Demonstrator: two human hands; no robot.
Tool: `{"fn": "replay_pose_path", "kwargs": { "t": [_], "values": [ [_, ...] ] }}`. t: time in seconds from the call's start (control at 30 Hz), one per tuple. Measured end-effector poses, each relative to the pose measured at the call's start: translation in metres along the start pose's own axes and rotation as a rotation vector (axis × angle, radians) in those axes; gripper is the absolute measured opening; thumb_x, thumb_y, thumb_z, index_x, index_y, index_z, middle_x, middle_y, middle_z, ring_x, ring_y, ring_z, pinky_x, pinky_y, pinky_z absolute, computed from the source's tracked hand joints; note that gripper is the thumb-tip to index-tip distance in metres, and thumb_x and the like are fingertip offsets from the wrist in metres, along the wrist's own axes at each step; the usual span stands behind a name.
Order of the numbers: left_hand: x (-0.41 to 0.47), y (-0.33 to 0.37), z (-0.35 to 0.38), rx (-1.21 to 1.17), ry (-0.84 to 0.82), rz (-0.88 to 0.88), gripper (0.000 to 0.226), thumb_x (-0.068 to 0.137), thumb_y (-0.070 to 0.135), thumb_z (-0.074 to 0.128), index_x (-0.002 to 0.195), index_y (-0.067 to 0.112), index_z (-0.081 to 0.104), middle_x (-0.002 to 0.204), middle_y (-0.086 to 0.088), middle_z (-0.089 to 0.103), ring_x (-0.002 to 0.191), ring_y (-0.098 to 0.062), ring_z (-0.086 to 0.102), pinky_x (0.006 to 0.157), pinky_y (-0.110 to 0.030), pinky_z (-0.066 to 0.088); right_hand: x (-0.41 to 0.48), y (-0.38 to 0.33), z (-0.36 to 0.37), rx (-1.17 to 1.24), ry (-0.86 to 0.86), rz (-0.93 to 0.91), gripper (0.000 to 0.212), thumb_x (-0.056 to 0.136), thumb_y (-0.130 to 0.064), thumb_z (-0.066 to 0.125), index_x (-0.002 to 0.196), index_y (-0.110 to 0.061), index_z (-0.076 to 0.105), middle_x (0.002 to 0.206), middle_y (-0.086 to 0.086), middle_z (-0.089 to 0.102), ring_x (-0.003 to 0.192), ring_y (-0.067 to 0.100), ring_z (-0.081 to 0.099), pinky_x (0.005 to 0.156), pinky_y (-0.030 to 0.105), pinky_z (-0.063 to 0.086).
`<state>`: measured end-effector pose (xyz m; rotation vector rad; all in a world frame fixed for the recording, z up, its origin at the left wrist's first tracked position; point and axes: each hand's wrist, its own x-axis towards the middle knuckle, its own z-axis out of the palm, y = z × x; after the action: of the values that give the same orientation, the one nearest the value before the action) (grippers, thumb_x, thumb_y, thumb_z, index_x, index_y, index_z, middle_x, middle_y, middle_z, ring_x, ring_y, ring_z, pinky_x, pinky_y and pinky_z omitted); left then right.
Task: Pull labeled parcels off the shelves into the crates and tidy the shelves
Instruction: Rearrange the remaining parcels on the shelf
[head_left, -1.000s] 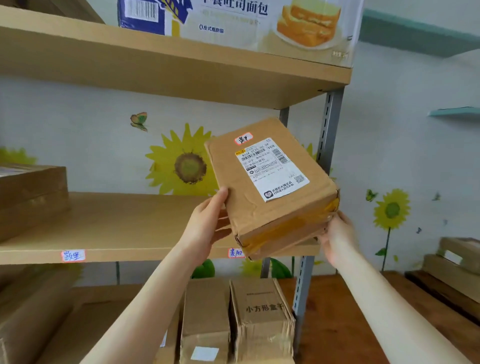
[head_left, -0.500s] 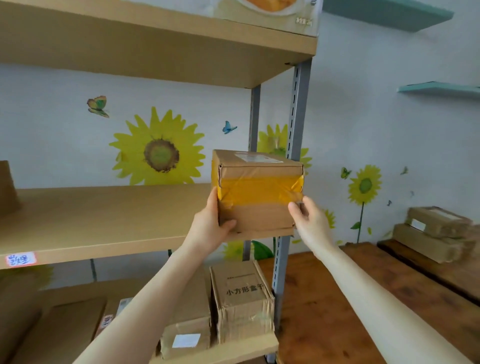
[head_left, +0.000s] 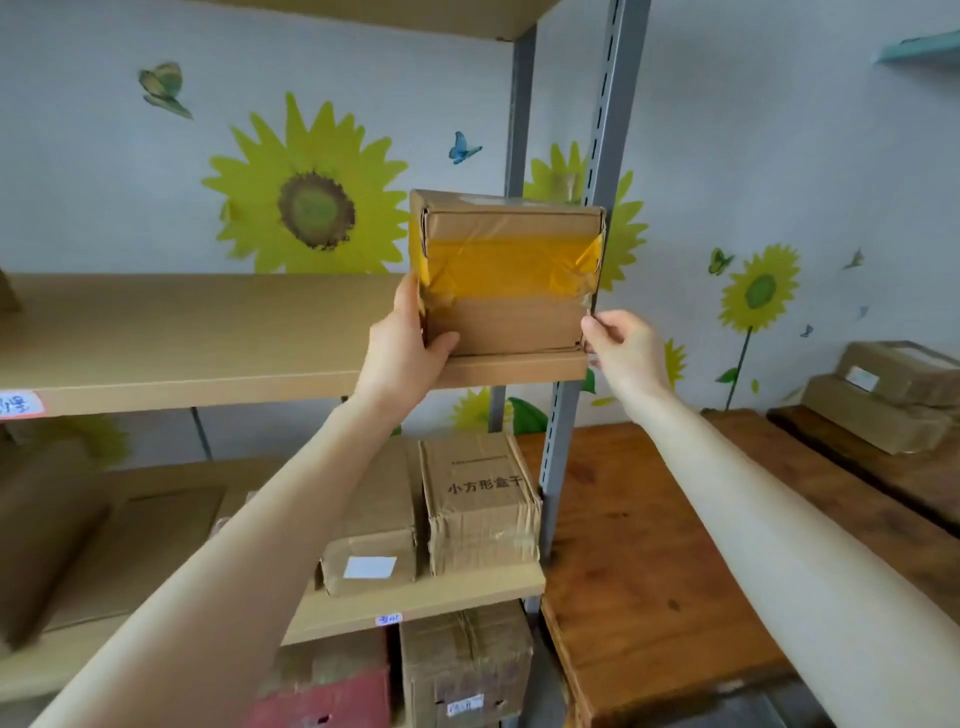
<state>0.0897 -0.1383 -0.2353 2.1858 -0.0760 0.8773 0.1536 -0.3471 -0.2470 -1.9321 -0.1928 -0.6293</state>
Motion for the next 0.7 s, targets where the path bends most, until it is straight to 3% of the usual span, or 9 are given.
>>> {"fn": "replay_pose_path", "kwargs": {
  "t": [0.1, 0.17, 0.3, 0.33, 0.4, 0.47, 0.53, 0.6, 0.7],
  "values": [
    [-0.044, -0.012, 0.009, -0.183, 0.235, 0.136, 0.036, 0.088, 0.011, 0.055, 0.123, 0.004, 0.051, 0.106, 0.001, 0.059, 0.096, -0.006, 0.056, 0.076, -0.01, 0.044, -0.022, 0.027, 0.004, 0.129, 0.1, 0.068, 0.018, 0.091, -0.021, 0.052, 0.099, -0.01, 0.065, 0.094, 0.005, 0.067, 0.092, 0.021, 0.063, 0.083, 0.034, 0.051],
    [-0.078, -0.033, 0.022, -0.166, 0.295, 0.131, 0.027, 0.087, 0.009, 0.051, 0.112, 0.002, 0.058, 0.102, 0.002, 0.059, 0.09, -0.003, 0.057, 0.076, -0.015, 0.047, -0.047, 0.053, 0.014, 0.23, 0.139, 0.147, 0.011, 0.092, -0.019, 0.052, 0.092, -0.015, 0.062, 0.084, -0.002, 0.065, 0.088, 0.018, 0.064, 0.083, 0.037, 0.053],
    [-0.118, -0.08, 0.053, -0.02, -0.002, -0.198, 0.018, 0.087, 0.007, 0.056, 0.103, 0.002, 0.062, 0.093, -0.006, 0.06, 0.088, -0.024, 0.06, 0.079, -0.031, 0.049, -0.093, 0.104, 0.049, 0.233, 0.028, 0.392, 0.013, 0.092, -0.019, 0.053, 0.097, -0.012, 0.062, 0.088, 0.005, 0.065, 0.091, 0.023, 0.063, 0.088, 0.046, 0.052],
    [-0.12, -0.09, 0.06, 0.039, -0.11, -0.28, 0.009, 0.088, 0.011, 0.055, 0.092, 0.007, 0.062, 0.086, -0.004, 0.058, 0.085, -0.026, 0.058, 0.073, -0.029, 0.047, -0.101, 0.115, 0.057, 0.203, -0.011, 0.451, 0.018, 0.091, -0.02, 0.053, 0.101, -0.009, 0.063, 0.092, 0.007, 0.065, 0.094, 0.024, 0.063, 0.088, 0.044, 0.051],
    [-0.117, -0.106, 0.072, 0.153, -0.288, -0.407, 0.026, 0.089, 0.021, 0.053, 0.065, 0.013, 0.048, 0.066, 0.001, 0.052, 0.068, -0.024, 0.054, 0.052, -0.021, 0.038, -0.11, 0.131, 0.07, 0.12, -0.067, 0.523, 0.023, 0.09, -0.024, 0.053, 0.1, -0.006, 0.063, 0.096, 0.009, 0.065, 0.092, 0.025, 0.061, 0.08, 0.035, 0.048],
    [-0.111, -0.116, 0.081, 0.147, -0.416, -0.553, 0.038, 0.091, 0.029, 0.051, 0.057, 0.015, 0.042, 0.05, 0.003, 0.052, 0.047, -0.015, 0.055, 0.039, -0.017, 0.037, -0.112, 0.14, 0.08, 0.045, -0.117, 0.566, 0.023, 0.09, -0.029, 0.054, 0.087, -0.007, 0.061, 0.093, 0.012, 0.064, 0.086, 0.026, 0.058, 0.071, 0.031, 0.041],
    [-0.105, -0.124, 0.089, 0.092, -0.508, -0.669, 0.038, 0.092, 0.029, 0.049, 0.059, 0.01, 0.047, 0.039, 0.003, 0.054, 0.032, -0.008, 0.053, 0.039, -0.015, 0.045, -0.113, 0.146, 0.089, -0.005, -0.151, 0.625, 0.031, 0.089, -0.035, 0.054, 0.08, -0.006, 0.06, 0.09, 0.013, 0.064, 0.086, 0.03, 0.059, 0.073, 0.036, 0.043],
    [-0.102, -0.127, 0.093, 0.057, -0.576, -0.723, 0.033, 0.092, 0.027, 0.047, 0.066, 0.007, 0.05, 0.042, -0.001, 0.056, 0.028, -0.007, 0.05, 0.046, -0.018, 0.048, -0.115, 0.152, 0.097, -0.037, -0.16, 0.679, 0.043, 0.088, -0.043, 0.054, 0.087, -0.001, 0.063, 0.092, 0.013, 0.064, 0.09, 0.032, 0.06, 0.076, 0.038, 0.045],
    [-0.102, -0.124, 0.098, 0.03, -0.51, -0.639, 0.035, 0.093, 0.024, 0.047, 0.06, 0.011, 0.047, 0.049, -0.002, 0.053, 0.032, -0.008, 0.051, 0.043, -0.018, 0.045, -0.115, 0.158, 0.102, -0.018, -0.15, 0.699, 0.043, 0.085, -0.049, 0.055, 0.097, -0.007, 0.058, 0.095, 0.009, 0.063, 0.089, 0.026, 0.057, 0.077, 0.035, 0.044]
  ]
}}
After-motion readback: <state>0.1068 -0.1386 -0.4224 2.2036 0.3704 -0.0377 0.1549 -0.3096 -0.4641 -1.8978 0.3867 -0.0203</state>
